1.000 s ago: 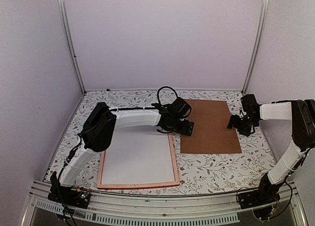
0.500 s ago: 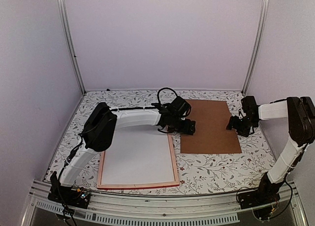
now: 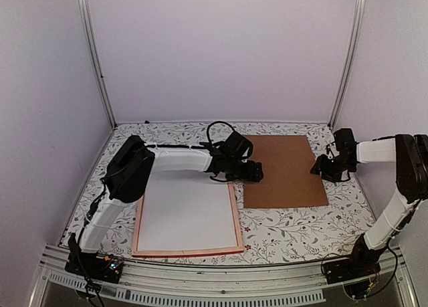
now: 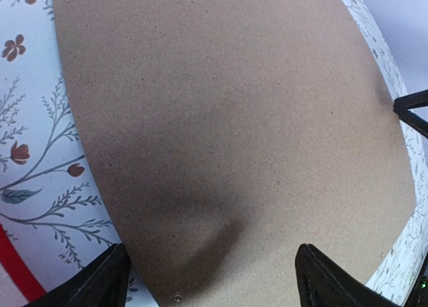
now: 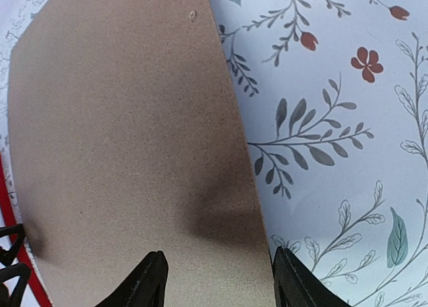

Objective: Put the photo into the frame
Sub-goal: Pick up the backboard from the center of the board, then turn over the backboard at the center of the board.

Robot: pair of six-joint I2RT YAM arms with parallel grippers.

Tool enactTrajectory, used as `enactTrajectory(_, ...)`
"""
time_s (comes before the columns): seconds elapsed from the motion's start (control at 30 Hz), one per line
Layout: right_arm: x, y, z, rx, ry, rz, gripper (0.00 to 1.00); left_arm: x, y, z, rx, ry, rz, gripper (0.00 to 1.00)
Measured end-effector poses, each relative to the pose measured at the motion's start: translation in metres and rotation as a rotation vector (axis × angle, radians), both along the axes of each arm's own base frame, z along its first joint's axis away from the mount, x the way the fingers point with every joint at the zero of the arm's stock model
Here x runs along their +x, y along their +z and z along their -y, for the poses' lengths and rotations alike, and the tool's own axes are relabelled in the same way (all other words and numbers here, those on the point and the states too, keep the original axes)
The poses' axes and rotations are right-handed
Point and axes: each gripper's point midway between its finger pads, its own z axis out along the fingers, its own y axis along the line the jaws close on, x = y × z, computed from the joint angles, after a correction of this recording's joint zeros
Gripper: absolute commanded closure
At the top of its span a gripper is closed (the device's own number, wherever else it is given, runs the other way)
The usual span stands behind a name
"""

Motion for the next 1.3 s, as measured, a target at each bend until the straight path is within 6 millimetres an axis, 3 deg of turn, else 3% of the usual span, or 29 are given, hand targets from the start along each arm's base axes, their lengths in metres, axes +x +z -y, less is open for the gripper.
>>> enactTrajectory(0.13,0.002,0.029,-0.008,0.047,0.028,0.067,0.54,-0.001,0.0,-0.01,-0.001,0.015,-0.009,0.13)
enactTrajectory(0.37,0.011,0.11,-0.034,0.191,0.119,0.249,0.6,-0.008,0.0,-0.02,0.002,0.023,-0.024,0.13)
enactTrajectory(0.5,0.005,0.149,-0.052,0.286,0.178,0.322,0.61,-0.011,0.001,-0.02,-0.012,0.017,-0.034,0.13)
enactTrajectory(0.8,-0.011,0.201,-0.089,0.38,0.267,0.393,0.64,-0.016,0.012,-0.023,-0.05,0.015,-0.063,0.13)
enactTrajectory(0.97,-0.018,0.231,-0.119,0.433,0.339,0.439,0.64,-0.021,0.02,-0.023,-0.075,0.008,-0.068,0.13)
enactTrajectory(1.1,-0.035,0.243,-0.153,0.479,0.422,0.418,0.63,-0.028,0.027,-0.016,-0.112,-0.02,-0.07,0.13)
enactTrajectory(1.3,-0.051,0.273,-0.193,0.531,0.522,0.429,0.52,-0.044,0.022,-0.016,-0.118,-0.05,-0.093,0.12)
